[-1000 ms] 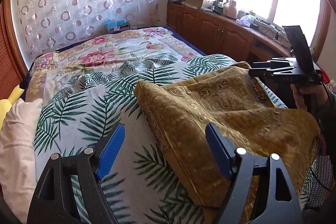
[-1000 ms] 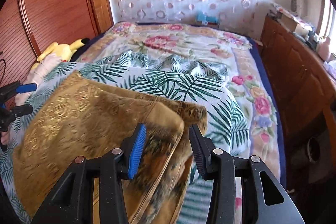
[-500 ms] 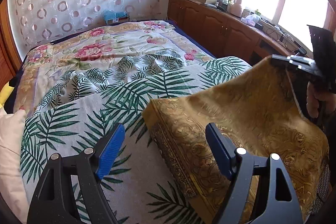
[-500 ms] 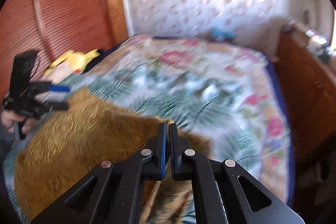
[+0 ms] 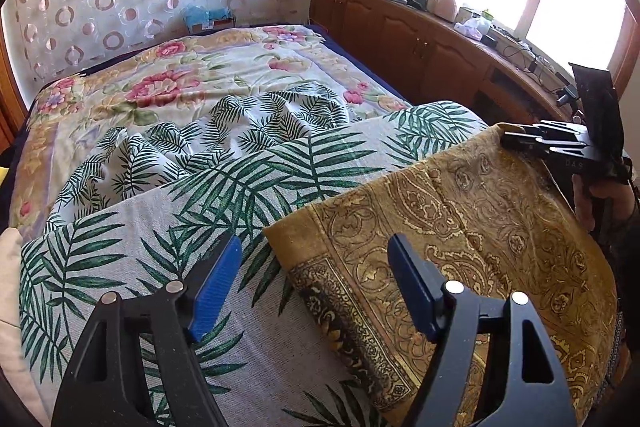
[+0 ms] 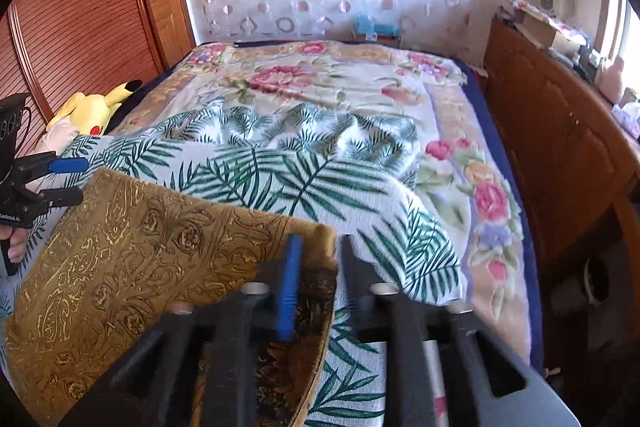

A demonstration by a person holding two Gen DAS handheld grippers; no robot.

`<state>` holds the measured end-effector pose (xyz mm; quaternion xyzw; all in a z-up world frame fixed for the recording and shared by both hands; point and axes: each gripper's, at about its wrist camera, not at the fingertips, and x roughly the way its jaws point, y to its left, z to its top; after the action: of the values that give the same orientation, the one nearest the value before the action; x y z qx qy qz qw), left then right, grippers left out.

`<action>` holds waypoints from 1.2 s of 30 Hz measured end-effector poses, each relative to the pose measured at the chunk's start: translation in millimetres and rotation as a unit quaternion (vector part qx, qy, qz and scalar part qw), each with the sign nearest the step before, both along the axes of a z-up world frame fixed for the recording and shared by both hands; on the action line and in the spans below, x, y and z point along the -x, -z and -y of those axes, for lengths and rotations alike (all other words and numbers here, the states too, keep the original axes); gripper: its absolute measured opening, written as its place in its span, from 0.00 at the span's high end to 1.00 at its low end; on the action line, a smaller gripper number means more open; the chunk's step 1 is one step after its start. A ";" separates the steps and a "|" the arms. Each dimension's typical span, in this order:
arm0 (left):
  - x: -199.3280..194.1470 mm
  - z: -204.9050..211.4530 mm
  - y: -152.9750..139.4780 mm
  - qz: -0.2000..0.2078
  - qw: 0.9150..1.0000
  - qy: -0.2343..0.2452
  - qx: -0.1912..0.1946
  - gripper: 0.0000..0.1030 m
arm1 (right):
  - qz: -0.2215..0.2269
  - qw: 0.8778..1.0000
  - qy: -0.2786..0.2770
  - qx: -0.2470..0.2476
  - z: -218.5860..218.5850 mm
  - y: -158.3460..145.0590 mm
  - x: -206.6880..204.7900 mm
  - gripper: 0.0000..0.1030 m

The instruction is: Fold small clothes

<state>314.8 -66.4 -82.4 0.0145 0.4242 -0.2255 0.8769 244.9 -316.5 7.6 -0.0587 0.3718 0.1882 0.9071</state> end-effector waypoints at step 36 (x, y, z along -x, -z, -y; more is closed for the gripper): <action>88.0 -3.6 -126.0 0.114 0.992 0.012 0.059 0.94 | 0.168 0.985 -0.023 -0.033 -17.4 -97.9 100.7 0.92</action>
<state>226.7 -62.7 43.6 -0.0066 0.3069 -0.2575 0.9162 144.1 -299.1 105.5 -0.0682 0.2059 0.2088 0.9536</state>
